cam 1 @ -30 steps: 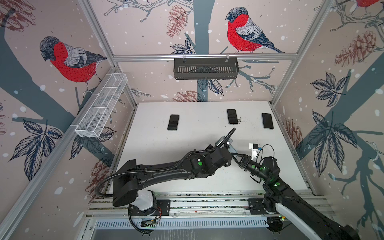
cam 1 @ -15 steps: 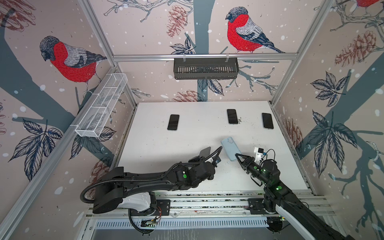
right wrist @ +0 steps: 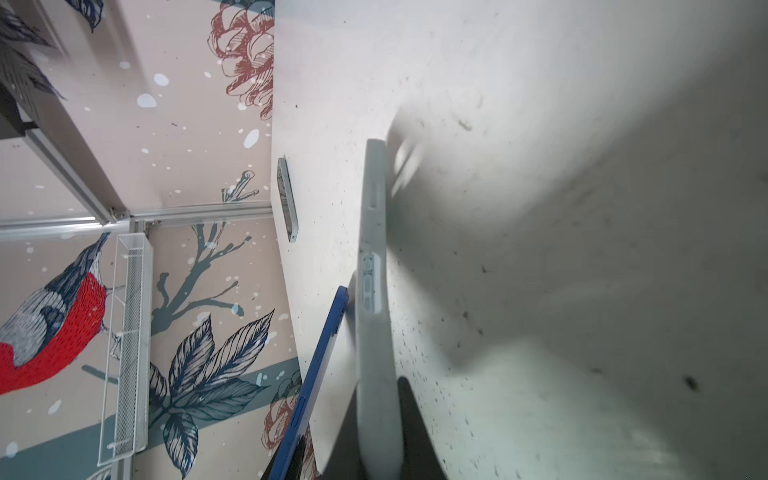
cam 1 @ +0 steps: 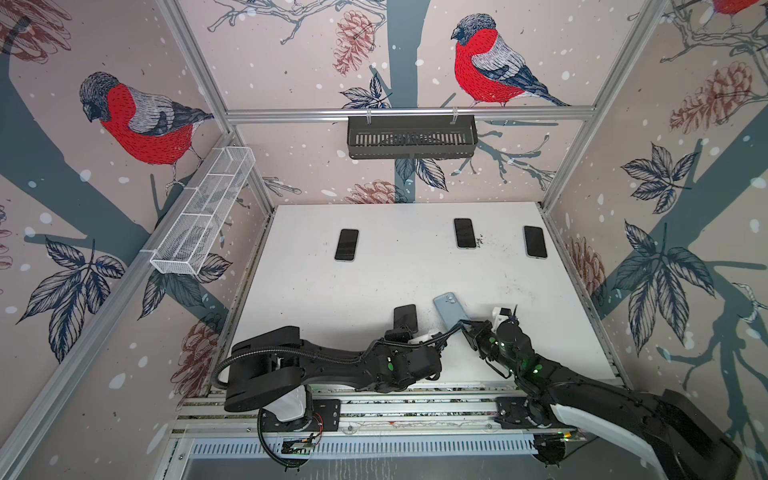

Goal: Take the phone out of the phone case
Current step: 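Pull the grippers apart toward the robot, separating the grey case from the phone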

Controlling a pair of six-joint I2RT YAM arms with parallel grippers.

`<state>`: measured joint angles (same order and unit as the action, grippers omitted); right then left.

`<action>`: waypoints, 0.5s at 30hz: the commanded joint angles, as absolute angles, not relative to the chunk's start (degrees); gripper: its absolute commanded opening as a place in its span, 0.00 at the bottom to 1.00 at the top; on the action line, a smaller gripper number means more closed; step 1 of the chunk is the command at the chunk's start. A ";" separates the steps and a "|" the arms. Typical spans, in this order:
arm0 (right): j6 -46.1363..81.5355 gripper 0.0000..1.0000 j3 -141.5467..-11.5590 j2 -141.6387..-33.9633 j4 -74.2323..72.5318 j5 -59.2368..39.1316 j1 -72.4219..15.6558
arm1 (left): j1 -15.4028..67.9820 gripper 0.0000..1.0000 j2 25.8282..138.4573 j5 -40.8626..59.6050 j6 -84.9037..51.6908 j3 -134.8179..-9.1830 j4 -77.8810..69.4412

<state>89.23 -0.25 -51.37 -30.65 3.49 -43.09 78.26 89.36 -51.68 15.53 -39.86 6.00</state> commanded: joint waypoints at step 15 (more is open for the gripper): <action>96.30 0.73 -4.63 -69.32 -45.81 12.18 -54.05 | 78.64 0.82 95.26 -53.33 13.72 -39.26 5.99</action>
<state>96.05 -3.64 -69.21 -44.34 11.09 -53.54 78.61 95.83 -53.58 14.92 -39.46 6.00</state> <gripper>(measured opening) 0.690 0.768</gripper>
